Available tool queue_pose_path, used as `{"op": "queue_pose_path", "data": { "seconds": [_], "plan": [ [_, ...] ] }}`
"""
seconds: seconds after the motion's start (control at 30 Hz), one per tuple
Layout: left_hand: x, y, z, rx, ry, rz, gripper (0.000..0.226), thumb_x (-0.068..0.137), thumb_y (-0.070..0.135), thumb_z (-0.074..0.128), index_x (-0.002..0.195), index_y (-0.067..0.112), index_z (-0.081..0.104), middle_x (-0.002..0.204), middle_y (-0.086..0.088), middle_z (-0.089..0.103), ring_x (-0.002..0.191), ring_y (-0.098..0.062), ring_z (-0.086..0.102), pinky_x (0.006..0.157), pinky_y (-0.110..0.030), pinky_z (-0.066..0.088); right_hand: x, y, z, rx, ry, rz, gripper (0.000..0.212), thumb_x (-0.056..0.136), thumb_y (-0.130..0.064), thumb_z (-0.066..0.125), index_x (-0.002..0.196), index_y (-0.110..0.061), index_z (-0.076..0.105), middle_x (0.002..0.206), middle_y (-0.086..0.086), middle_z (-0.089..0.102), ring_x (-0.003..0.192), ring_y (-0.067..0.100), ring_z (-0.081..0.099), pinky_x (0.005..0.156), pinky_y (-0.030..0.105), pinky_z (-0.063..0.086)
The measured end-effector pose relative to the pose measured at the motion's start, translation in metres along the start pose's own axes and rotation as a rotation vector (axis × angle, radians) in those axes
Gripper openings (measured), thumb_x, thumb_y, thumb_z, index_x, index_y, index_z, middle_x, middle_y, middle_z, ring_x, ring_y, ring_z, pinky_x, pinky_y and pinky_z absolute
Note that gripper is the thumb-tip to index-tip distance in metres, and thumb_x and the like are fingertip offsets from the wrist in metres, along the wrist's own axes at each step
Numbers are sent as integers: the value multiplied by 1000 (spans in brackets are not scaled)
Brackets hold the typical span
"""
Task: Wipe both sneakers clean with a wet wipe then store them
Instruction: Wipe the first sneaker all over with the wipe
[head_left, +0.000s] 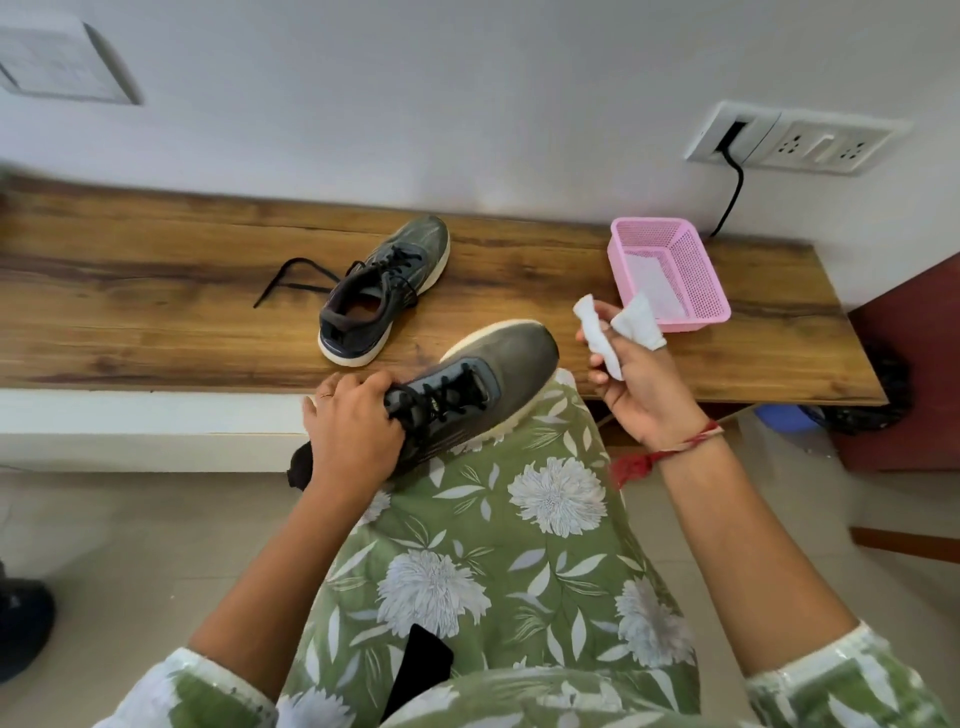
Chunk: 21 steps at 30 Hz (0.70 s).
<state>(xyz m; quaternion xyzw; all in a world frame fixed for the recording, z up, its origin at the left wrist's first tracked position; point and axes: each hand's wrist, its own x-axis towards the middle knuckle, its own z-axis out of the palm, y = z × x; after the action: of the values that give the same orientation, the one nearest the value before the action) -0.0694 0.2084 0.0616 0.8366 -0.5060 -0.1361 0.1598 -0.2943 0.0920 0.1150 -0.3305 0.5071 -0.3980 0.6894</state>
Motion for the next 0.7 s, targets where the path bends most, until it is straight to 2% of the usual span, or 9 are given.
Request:
{"op": "queue_pose_path", "data": {
  "seconds": [0.1, 0.2, 0.3, 0.37, 0.43, 0.5, 0.57, 0.63, 0.7],
  "plan": [
    [0, 4, -13, 84, -101, 22, 20, 79, 18, 54, 99, 16, 57, 90, -9, 62, 83, -33, 56, 60, -32, 34, 1, 2, 2, 10, -8, 112, 24, 97, -4, 42, 106, -14, 62, 82, 7, 59, 60, 6, 51, 44, 14, 44],
    [-2, 7, -18, 232, -93, 98, 22, 86, 34, 52, 100, 19, 55, 91, -5, 63, 83, -30, 60, 56, -29, 32, 3, -2, 2, 62, -23, 176, 23, 97, -2, 42, 102, -11, 62, 83, 10, 57, 65, 10, 55, 49, 15, 49],
    [-1, 6, -18, 305, -110, 159, 31, 87, 42, 49, 112, 22, 53, 99, -5, 61, 91, -28, 60, 58, -30, 35, 10, -3, -1, 108, 14, 183, 16, 94, -2, 49, 100, -6, 63, 87, 11, 59, 62, 10, 61, 53, 17, 52],
    [-2, 5, -18, 364, -182, 190, 44, 86, 41, 52, 128, 29, 45, 110, -6, 54, 102, -28, 53, 64, -33, 41, 13, 0, -2, 150, 23, 185, 16, 90, -3, 56, 105, -1, 62, 92, 11, 61, 66, 11, 64, 56, 18, 53],
    [-8, 7, -17, 417, -218, 233, 59, 86, 39, 50, 141, 35, 31, 117, -6, 46, 108, -27, 46, 75, -34, 44, 16, 4, -1, 178, -1, 187, 27, 87, 2, 59, 113, 3, 57, 97, 11, 62, 72, 12, 64, 61, 19, 55],
    [-17, 9, -12, 425, -182, 251, 64, 87, 36, 48, 146, 38, 22, 119, -5, 42, 109, -27, 42, 80, -35, 41, 18, 9, 5, 132, -44, 174, 27, 85, 12, 55, 110, 2, 57, 104, 11, 61, 80, 13, 62, 65, 18, 56],
    [-26, 11, -7, 355, -168, 203, 67, 86, 31, 49, 146, 40, 22, 124, -4, 39, 114, -26, 37, 87, -38, 37, 21, 16, 12, -4, -58, 127, 29, 83, 16, 55, 104, -2, 60, 111, 12, 61, 88, 16, 62, 70, 19, 56],
    [-32, 13, -1, 255, -182, 169, 69, 85, 24, 51, 146, 42, 22, 140, -4, 31, 131, -27, 24, 103, -49, 26, 25, 23, 17, -219, -32, 14, 26, 82, 13, 59, 99, -7, 65, 112, 14, 64, 88, 17, 63, 75, 22, 56],
    [-34, 15, 3, 182, -185, 191, 73, 84, 16, 51, 147, 41, 22, 151, -1, 21, 144, -23, 7, 110, -61, 6, 30, 28, 19, -503, 33, -132, 21, 83, 2, 64, 96, -13, 70, 104, 10, 68, 84, 16, 62, 74, 25, 54]
  ]
}}
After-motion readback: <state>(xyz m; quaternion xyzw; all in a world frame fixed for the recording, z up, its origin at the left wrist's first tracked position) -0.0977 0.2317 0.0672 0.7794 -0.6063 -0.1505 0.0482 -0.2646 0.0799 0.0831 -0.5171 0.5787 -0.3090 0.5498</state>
